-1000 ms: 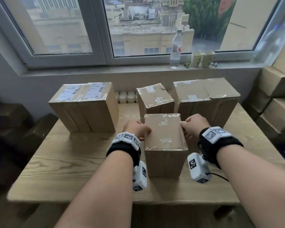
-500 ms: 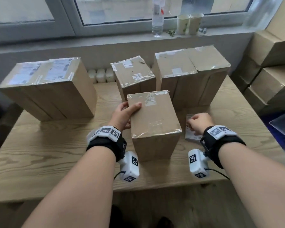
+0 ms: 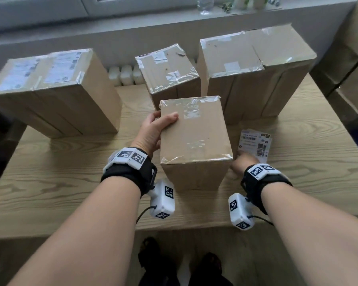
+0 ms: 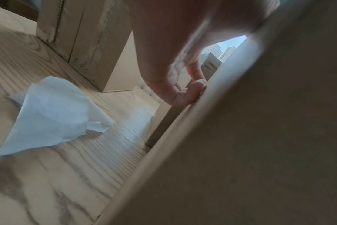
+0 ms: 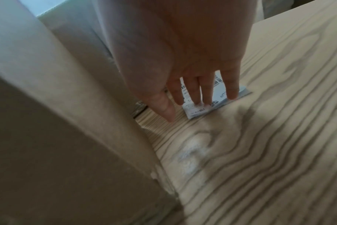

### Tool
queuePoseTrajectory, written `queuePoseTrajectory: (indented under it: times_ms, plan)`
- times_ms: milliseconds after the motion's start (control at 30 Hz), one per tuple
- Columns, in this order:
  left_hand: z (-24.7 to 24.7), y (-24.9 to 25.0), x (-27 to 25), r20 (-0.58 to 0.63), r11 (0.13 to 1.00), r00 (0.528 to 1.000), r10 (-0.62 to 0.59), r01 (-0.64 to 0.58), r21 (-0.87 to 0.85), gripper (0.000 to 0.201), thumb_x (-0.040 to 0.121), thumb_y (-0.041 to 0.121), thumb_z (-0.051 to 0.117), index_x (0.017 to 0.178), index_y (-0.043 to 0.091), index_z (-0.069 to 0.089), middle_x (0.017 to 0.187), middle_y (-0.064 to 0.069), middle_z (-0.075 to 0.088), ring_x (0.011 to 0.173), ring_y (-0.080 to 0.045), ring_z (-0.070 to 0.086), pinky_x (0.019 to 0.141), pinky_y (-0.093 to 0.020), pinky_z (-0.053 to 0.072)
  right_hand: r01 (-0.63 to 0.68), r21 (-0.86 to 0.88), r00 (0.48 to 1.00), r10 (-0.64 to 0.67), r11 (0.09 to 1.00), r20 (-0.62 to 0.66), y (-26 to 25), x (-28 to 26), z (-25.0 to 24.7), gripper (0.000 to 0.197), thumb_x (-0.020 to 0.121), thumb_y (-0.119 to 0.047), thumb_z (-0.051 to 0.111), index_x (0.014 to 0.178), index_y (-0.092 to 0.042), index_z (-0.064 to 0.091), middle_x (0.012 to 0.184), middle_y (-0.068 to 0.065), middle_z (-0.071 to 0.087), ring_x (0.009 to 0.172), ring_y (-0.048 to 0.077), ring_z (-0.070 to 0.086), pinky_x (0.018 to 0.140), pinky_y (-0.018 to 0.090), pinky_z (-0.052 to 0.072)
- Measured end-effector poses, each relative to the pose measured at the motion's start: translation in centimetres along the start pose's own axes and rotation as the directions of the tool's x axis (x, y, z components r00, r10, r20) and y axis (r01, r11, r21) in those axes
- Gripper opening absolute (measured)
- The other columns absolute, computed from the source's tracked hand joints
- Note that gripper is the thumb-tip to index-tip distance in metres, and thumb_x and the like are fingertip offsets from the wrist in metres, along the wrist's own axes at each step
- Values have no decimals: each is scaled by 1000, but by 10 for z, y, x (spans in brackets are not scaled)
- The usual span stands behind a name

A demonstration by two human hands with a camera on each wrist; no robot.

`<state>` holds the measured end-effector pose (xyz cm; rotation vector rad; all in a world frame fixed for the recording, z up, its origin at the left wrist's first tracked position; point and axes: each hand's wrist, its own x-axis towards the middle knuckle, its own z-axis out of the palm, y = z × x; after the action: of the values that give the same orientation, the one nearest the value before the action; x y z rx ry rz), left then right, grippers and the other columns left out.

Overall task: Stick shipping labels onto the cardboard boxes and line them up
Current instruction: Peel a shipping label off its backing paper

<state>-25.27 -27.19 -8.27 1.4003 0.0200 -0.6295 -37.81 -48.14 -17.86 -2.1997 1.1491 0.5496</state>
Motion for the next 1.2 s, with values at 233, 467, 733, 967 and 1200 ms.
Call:
queuePoseTrajectory:
  times_ms: [233, 467, 733, 967, 1200]
  plan:
    - [-6, -4, 3, -5, 999, 1000, -7, 8, 48, 86, 54, 39, 81, 129, 8, 52, 116, -15, 69, 102, -30, 68, 87, -47, 56, 24, 0, 992, -24, 1000, -123, 7, 2, 4, 21, 84, -12, 61, 104, -12, 68, 111, 13, 68, 101, 32, 63, 82, 32, 50]
    - [-9, -6, 7, 7, 998, 1000, -14, 13, 58, 83, 56, 41, 82, 128, 12, 53, 117, -14, 68, 107, -32, 66, 94, -55, 51, 151, -340, 975, -197, 928, -104, 11, 16, 3, 90, 72, -24, 79, 147, -19, 29, 147, 14, 34, 132, 34, 38, 108, 37, 33]
    - [-11, -5, 8, 32, 997, 999, -27, 24, 78, 83, 59, 43, 82, 131, 14, 51, 120, -13, 67, 111, -32, 64, 97, -56, 48, 136, -369, 981, -177, 919, -80, 7, 25, 14, 125, 44, -39, 90, 145, -26, 18, 140, 14, 35, 130, 36, 36, 104, 45, 39]
    - [-10, -4, 4, 19, 997, 1000, -23, 21, 76, 81, 58, 42, 80, 129, 15, 52, 119, -12, 68, 110, -30, 66, 96, -54, 50, 133, -391, 971, -198, 911, -131, 12, 33, 26, 123, 29, -56, 83, 136, -35, 26, 127, 13, 40, 118, 35, 40, 89, 44, 47]
    - [-9, -3, 1, 20, 997, 999, -32, 30, 75, 82, 58, 42, 81, 130, 16, 51, 119, -11, 68, 109, -30, 66, 96, -55, 49, 121, -386, 974, -184, 914, -129, 8, 17, 19, 97, 44, -47, 86, 127, -23, 41, 123, 14, 42, 116, 34, 38, 90, 44, 46]
